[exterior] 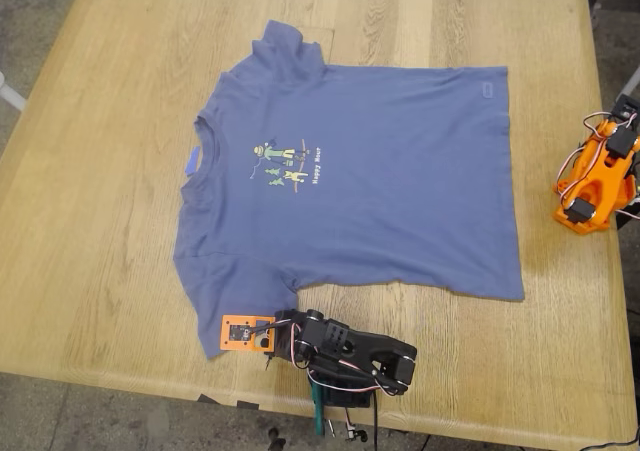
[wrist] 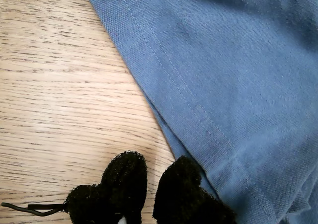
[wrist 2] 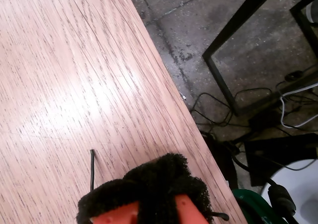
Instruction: Fold a T-shirt
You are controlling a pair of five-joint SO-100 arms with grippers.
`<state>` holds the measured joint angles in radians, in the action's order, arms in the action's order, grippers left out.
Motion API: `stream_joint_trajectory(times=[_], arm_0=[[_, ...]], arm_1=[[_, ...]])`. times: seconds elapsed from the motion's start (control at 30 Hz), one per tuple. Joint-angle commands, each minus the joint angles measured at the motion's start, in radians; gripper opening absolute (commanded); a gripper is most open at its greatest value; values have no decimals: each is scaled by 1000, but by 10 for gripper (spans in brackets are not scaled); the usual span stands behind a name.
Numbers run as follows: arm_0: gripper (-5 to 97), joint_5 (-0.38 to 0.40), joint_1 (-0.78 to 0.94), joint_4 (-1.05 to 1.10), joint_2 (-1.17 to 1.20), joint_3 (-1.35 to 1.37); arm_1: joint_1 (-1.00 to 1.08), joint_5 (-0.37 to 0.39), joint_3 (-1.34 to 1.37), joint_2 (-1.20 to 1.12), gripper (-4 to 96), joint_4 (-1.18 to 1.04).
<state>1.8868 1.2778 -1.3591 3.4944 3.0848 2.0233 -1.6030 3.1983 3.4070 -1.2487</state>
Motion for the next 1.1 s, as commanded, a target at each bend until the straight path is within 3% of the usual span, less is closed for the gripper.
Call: stream_joint_trajectory(times=[0.0,0.8,1.07], arm_0=[[0,51,209,-3,115,-18],[0,49,242,-3,117,-18],[0,48,256,117,117,-18]], arm_1=[[153,-14,66,0,24,-8],[150,-15,66,0,25,-8],[141,-8,66,0,23,66]])
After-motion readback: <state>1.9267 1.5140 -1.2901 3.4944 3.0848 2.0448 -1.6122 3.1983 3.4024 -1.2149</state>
